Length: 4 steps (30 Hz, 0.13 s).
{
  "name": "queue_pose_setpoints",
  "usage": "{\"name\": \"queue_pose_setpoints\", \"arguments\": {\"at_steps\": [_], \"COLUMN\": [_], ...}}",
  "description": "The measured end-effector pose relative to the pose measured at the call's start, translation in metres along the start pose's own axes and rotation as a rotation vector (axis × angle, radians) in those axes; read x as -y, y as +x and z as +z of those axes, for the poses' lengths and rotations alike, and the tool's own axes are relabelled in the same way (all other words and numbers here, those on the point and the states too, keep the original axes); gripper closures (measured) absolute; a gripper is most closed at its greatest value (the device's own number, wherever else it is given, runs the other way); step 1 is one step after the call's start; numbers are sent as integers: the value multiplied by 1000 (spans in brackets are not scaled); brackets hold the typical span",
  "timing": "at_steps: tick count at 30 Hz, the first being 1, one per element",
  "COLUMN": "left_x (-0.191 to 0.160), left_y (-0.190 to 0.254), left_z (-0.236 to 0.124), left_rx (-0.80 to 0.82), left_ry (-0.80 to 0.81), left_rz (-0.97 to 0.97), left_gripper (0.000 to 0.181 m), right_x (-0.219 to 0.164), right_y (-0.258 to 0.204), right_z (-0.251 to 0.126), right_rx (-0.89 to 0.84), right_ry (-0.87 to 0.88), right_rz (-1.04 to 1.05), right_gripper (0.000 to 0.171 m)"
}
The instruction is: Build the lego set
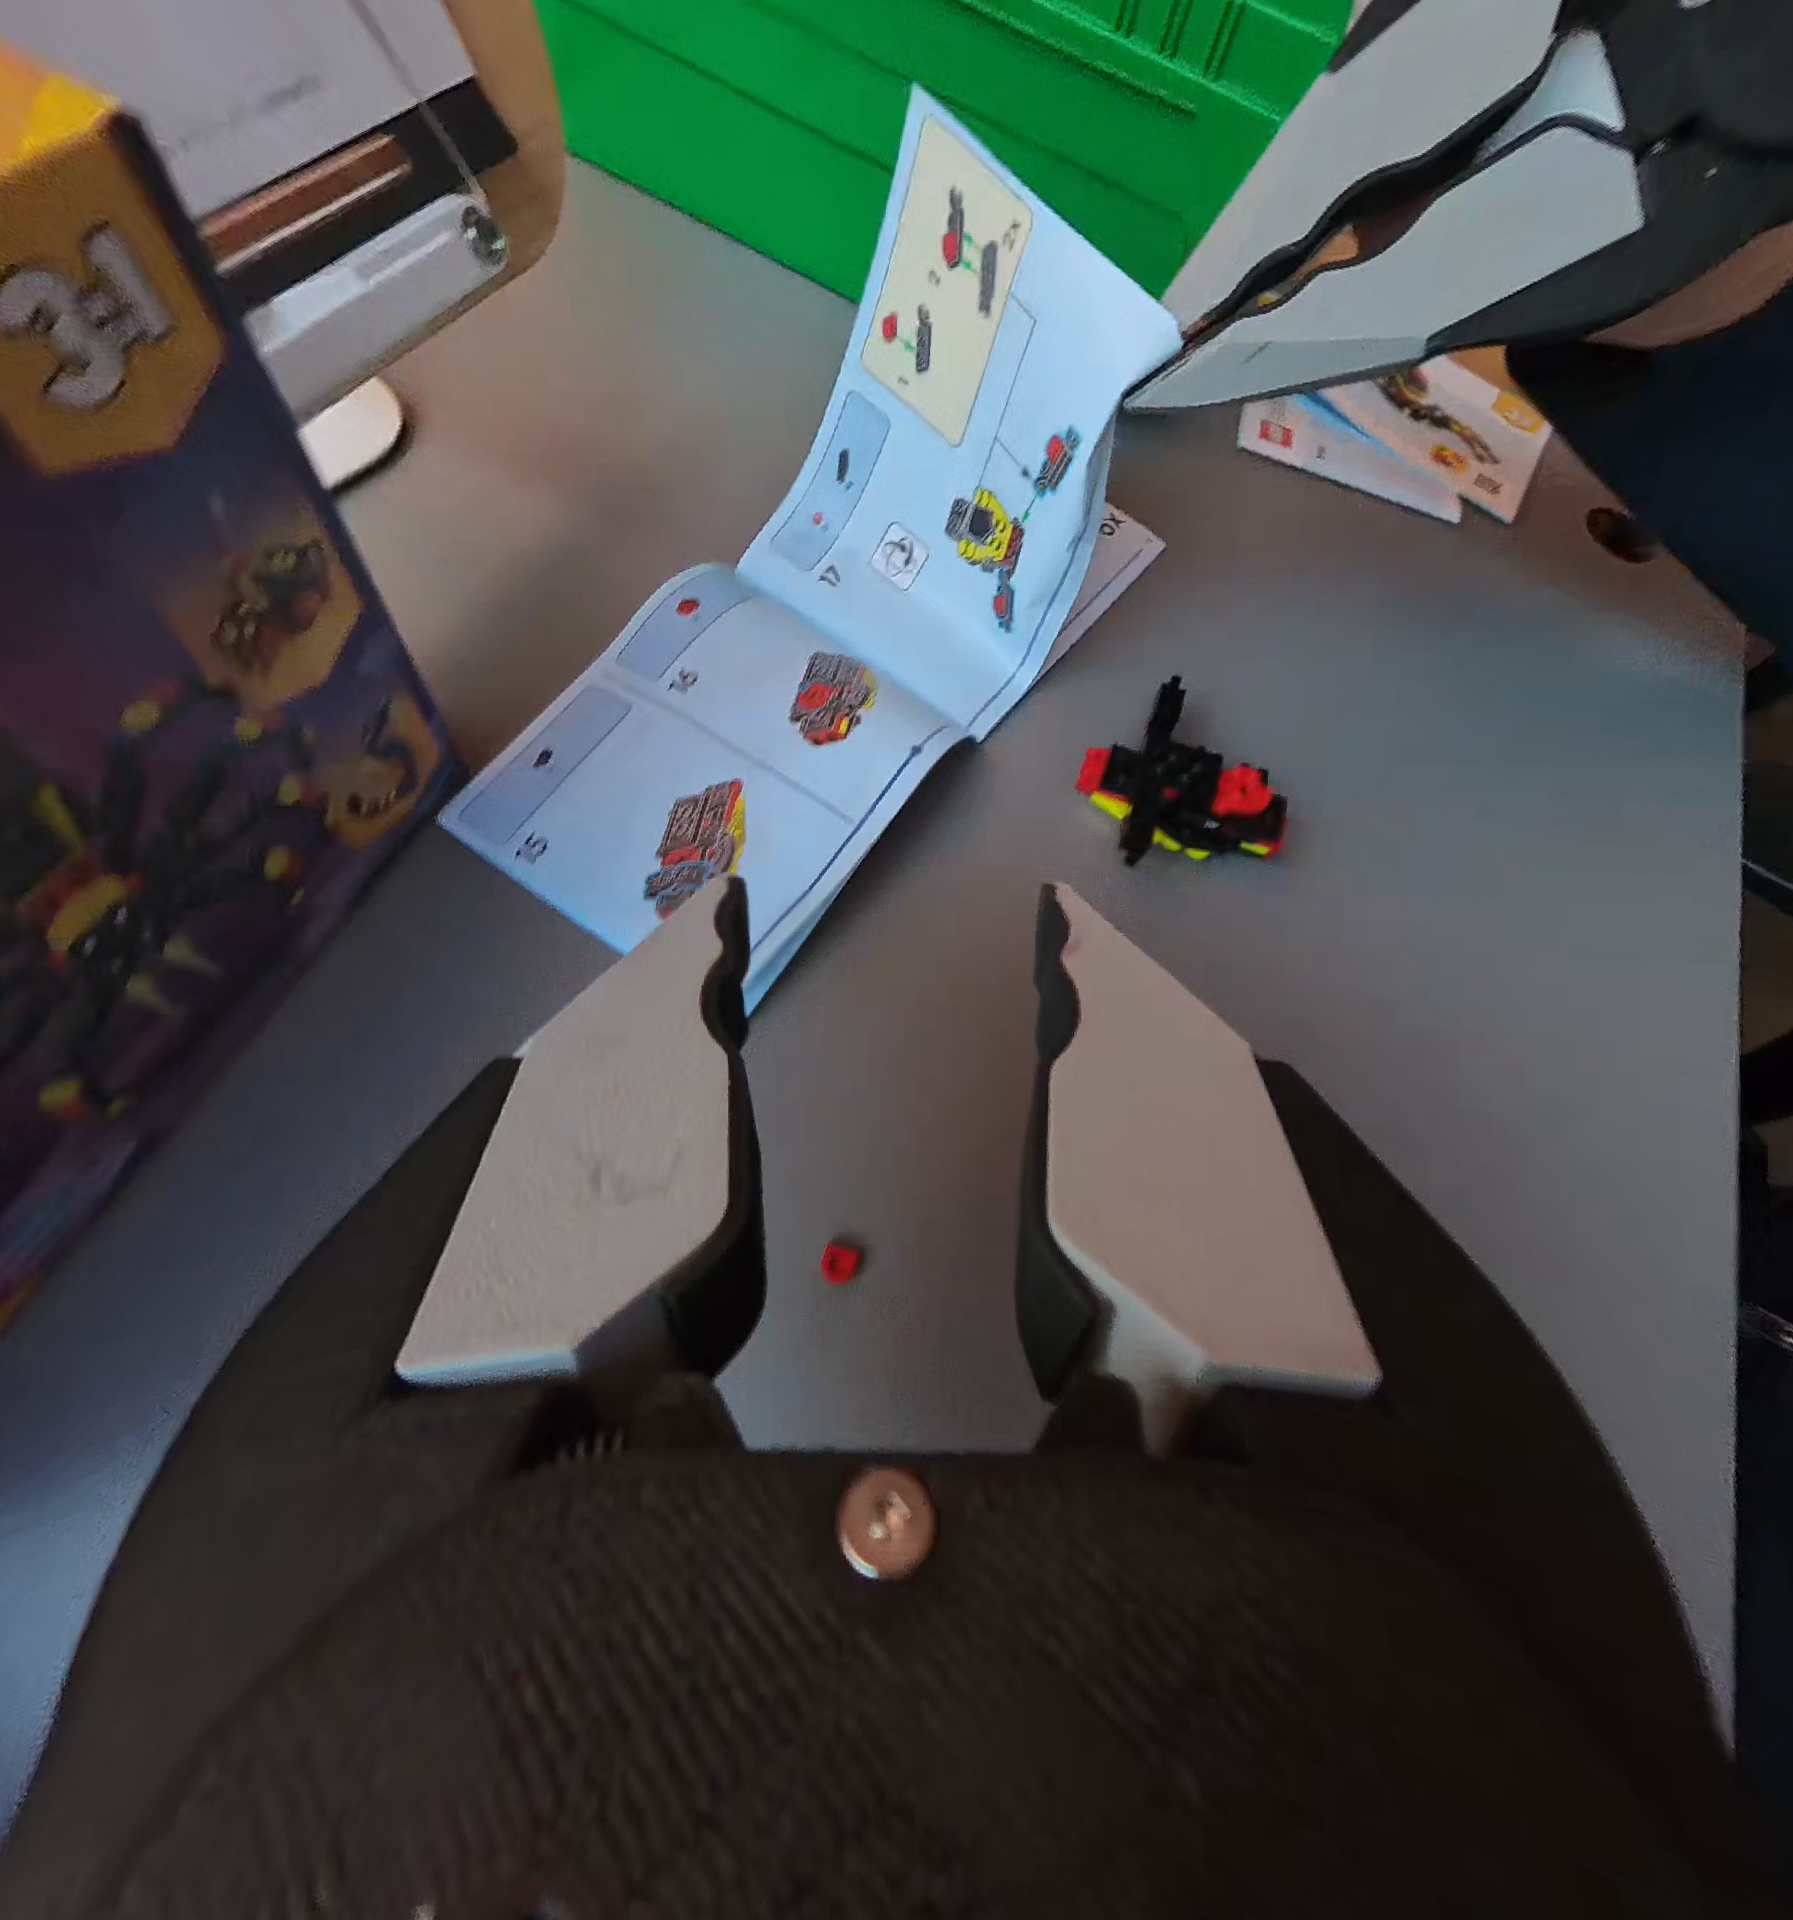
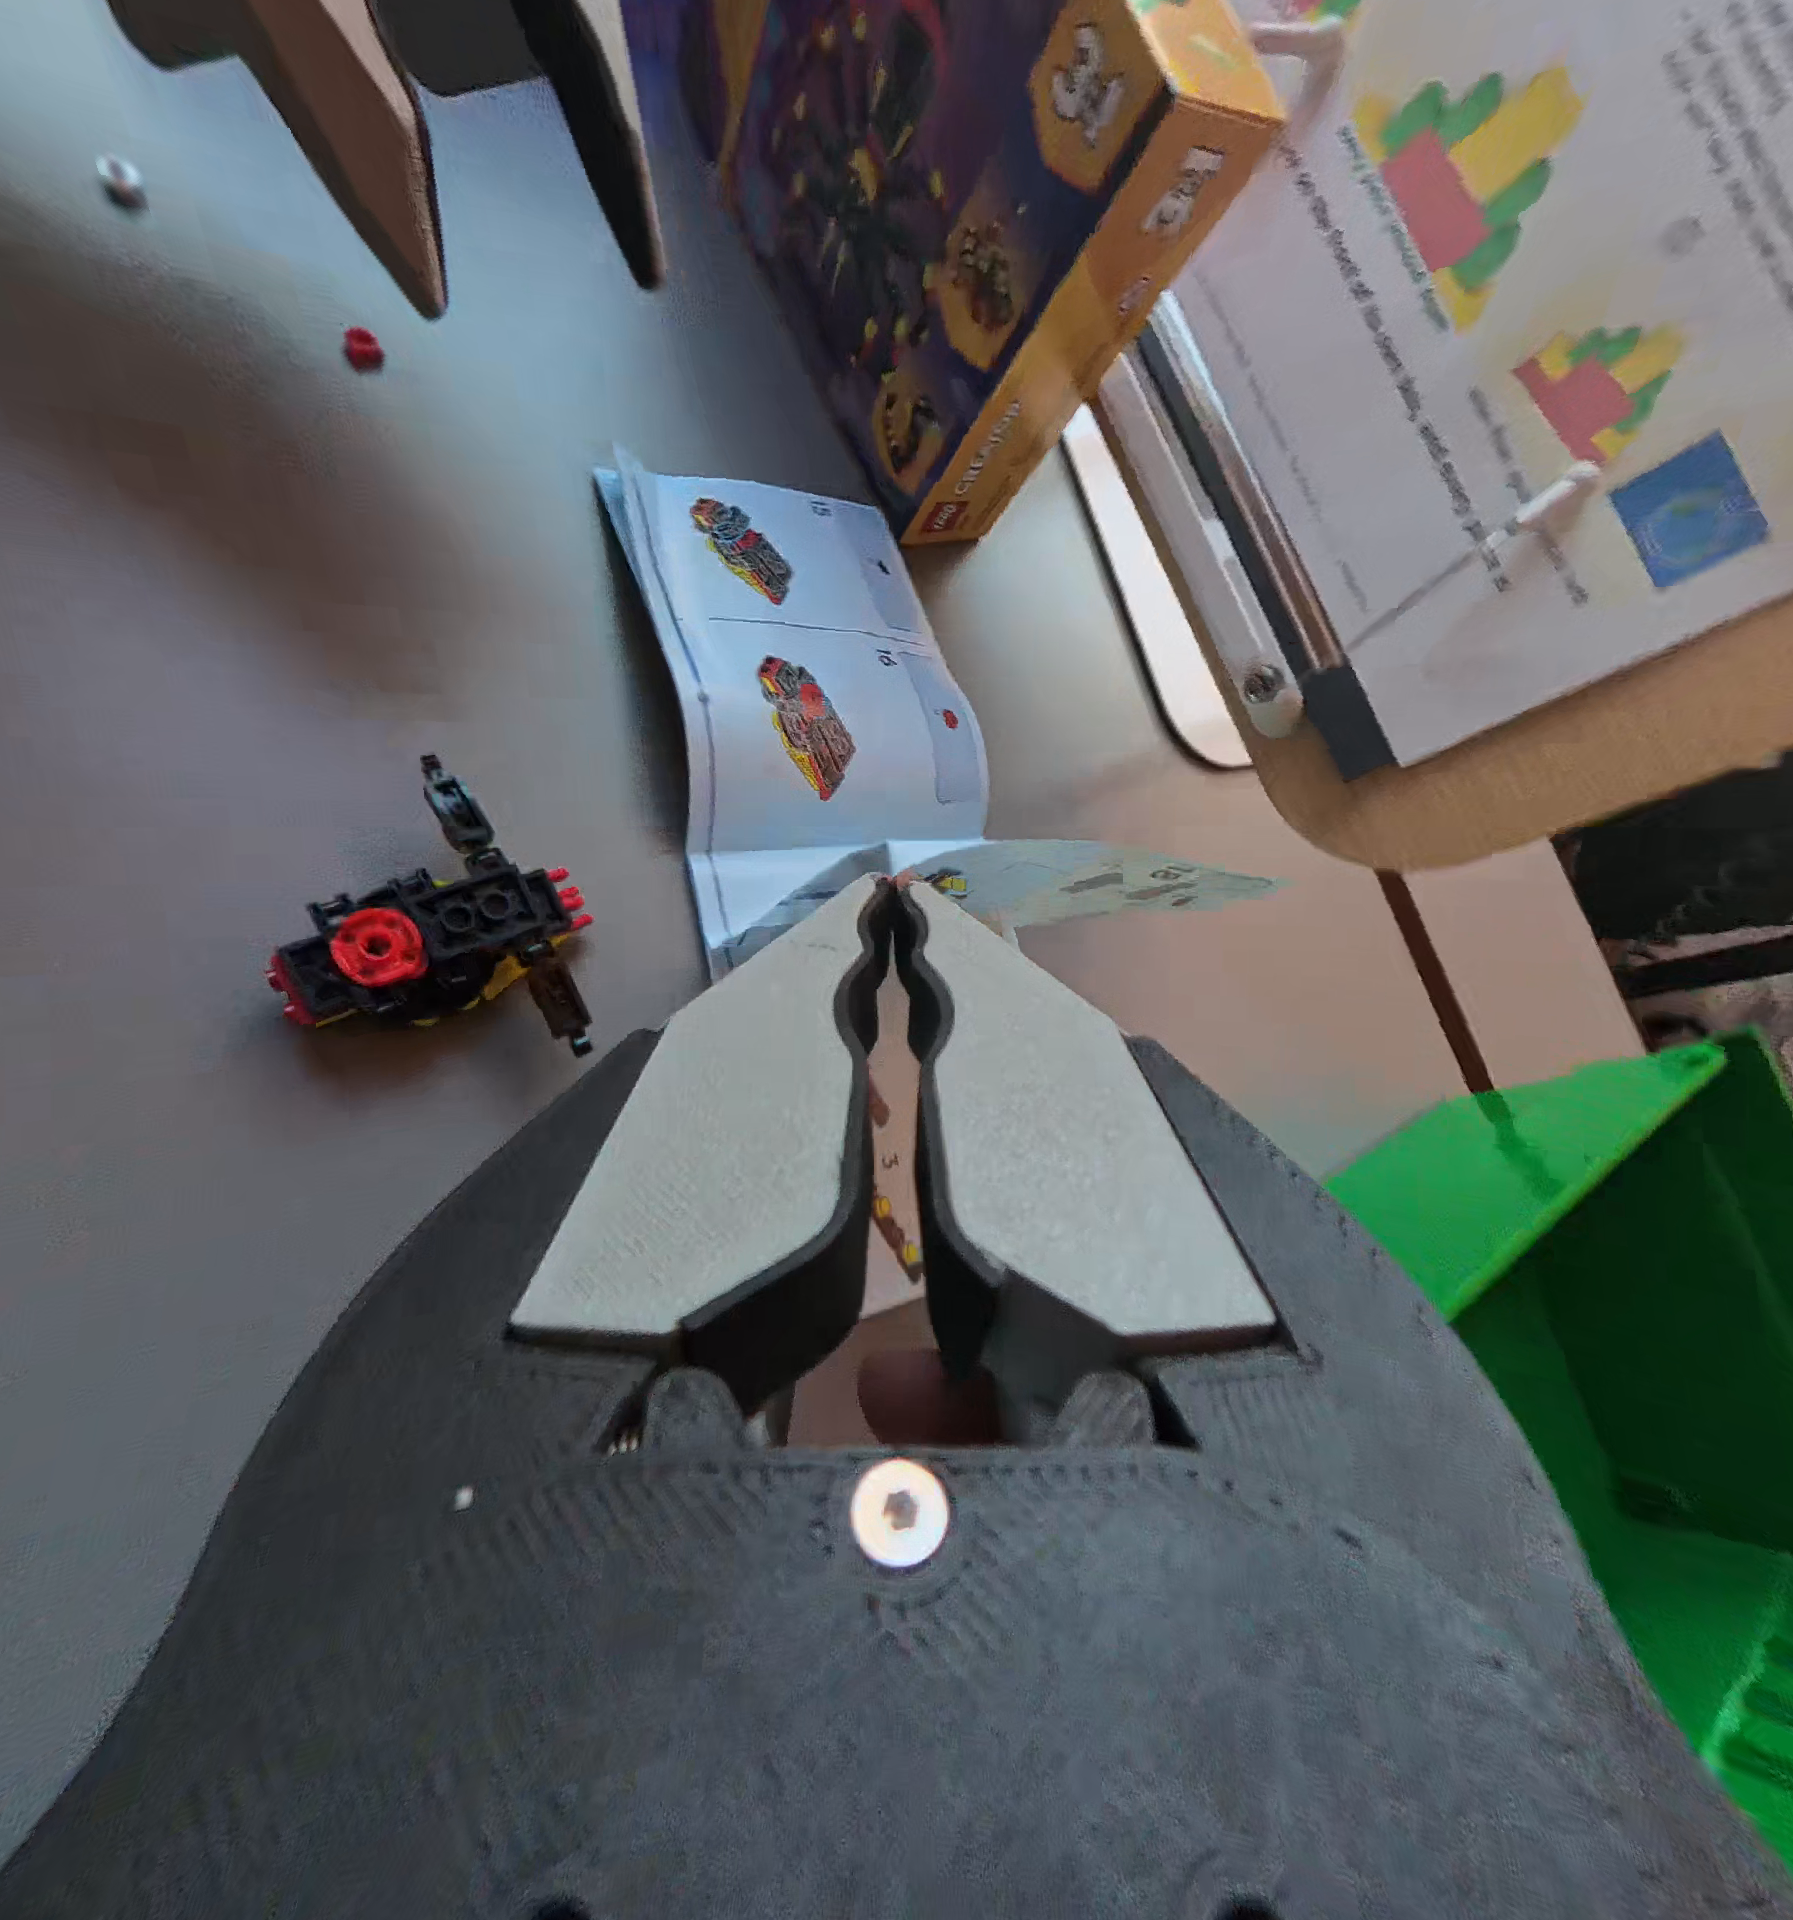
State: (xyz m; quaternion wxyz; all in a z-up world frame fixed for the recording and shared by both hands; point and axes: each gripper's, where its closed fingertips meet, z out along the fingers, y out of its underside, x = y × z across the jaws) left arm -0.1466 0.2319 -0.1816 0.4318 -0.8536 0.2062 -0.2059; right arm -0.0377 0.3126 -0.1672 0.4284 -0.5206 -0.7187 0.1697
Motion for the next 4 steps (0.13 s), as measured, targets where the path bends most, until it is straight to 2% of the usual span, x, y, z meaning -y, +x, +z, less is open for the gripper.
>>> {"name": "queue_pose_setpoints", "arguments": {"at_steps": [1,4], "left_x": [-6,-14], "left_y": [-5,-20], "left_z": [-4,-16], "left_rx": [5,13], "left_ry": [23,77], "left_rz": [-13,-76], "left_gripper": [128,127], "right_x": [10,45], "right_y": [-4,-19], "right_z": [6,36], "right_rx": [25,95], "right_ry": [-24,-66], "right_rz": [-47,-144], "right_gripper": [171,171]}}
